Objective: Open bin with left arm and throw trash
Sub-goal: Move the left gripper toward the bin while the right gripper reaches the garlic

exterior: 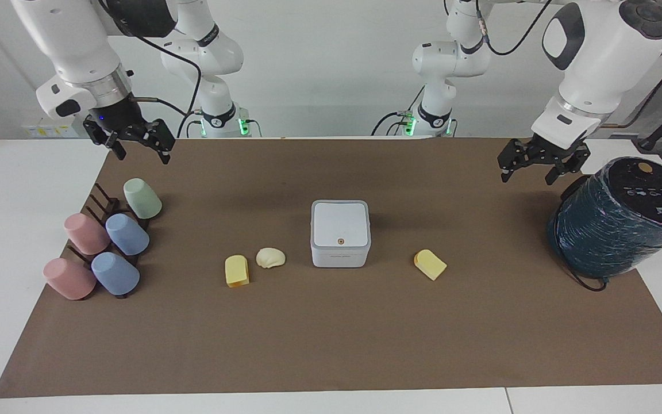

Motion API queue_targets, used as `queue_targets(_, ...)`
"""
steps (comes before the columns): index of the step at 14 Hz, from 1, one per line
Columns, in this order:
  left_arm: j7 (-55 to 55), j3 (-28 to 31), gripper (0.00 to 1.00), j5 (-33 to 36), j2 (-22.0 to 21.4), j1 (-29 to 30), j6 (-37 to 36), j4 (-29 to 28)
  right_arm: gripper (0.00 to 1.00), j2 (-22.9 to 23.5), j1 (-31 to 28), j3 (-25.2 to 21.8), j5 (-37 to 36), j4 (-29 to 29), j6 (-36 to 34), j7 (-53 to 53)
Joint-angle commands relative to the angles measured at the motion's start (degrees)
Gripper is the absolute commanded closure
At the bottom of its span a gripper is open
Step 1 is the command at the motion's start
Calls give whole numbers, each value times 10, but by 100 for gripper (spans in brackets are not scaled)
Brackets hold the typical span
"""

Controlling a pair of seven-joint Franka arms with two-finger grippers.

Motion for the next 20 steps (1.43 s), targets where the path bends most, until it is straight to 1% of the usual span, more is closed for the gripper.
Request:
queue_targets(1,6,1,0,11,-17,-4,7,-21,0,-5,-4,1,11,-11,0,-18)
queue_targets(9,0,0,0,11,-17,-5,11,-21,0,-6,-4,1,11,-11,6,-16)
queue_targets(11,-3,-1,0,10,-16,-9,36,-21,0,-11,-8,1,11,-18,-7,-19)
queue_targets(12,-8,-2,0,9,-16,-15,48,-22,0,-10,-9,1,11,-16,-1,-19)
queue_targets(13,-25,-3,3,8,-16,-25,50,-22,0,-9,-9,1,11,-15,2,-18)
queue_targets(14,-52,-3,28,5,-16,-33,52,-26,0,-10,-9,1,11,-15,2,-17)
queue_targets(15,-66,-4,48,4,-17,-41,55,-32,0,-10,-9,1,11,-15,2,-12)
queue_targets(16,-69,-4,65,4,-19,-51,60,-36,0,-10,-9,1,11,-16,6,-12)
queue_targets(17,-77,-4,75,4,-23,-63,67,-43,0,-11,-7,1,11,-21,25,-11)
queue_targets(18,-93,-4,91,3,-24,-76,76,-51,0,-11,-5,1,11,-28,48,-12)
queue_targets(19,-112,-4,100,1,-27,-91,86,-60,0,-17,-2,1,11,-45,61,-12)
queue_targets(20,-131,-4,100,-2,-28,-103,99,-72,0,-21,1,3,11,-62,85,-10)
